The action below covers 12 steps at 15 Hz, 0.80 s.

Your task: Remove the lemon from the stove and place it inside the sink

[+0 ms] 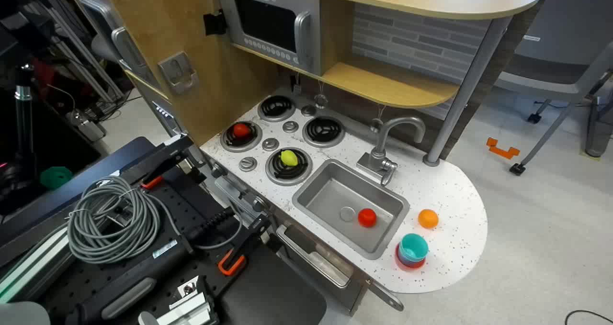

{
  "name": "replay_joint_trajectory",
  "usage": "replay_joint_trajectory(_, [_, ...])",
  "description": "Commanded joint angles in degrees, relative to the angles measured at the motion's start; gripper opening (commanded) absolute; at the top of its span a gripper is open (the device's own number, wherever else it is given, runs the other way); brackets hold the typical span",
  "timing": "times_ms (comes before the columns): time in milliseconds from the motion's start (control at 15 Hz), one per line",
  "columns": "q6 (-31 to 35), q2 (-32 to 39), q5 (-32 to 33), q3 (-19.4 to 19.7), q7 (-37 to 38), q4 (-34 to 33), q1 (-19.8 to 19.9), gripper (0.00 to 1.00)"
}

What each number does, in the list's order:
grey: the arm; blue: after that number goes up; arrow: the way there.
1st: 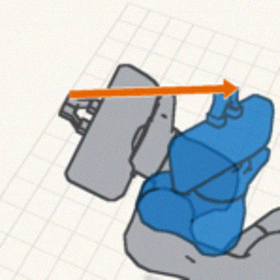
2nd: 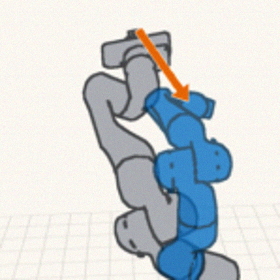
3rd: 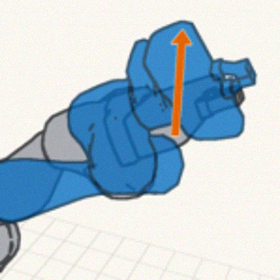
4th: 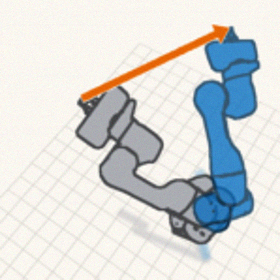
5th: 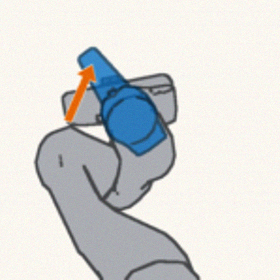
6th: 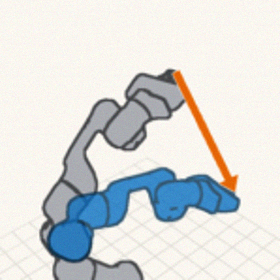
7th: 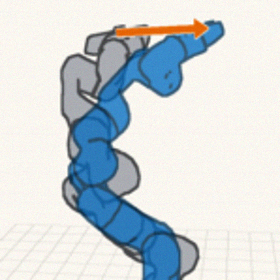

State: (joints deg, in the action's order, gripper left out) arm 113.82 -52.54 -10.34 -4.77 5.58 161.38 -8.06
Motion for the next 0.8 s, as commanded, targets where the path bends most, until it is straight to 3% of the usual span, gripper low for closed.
replay_joint_trajectory(0, [-0.35,0.04,-0.27,-0.32,-0.28,0.31,0.41,1.0])
replay_joint_trajectory(733, [-0.34,0.37,-0.26,-0.31,-0.27,1.09,0.39,1.0])
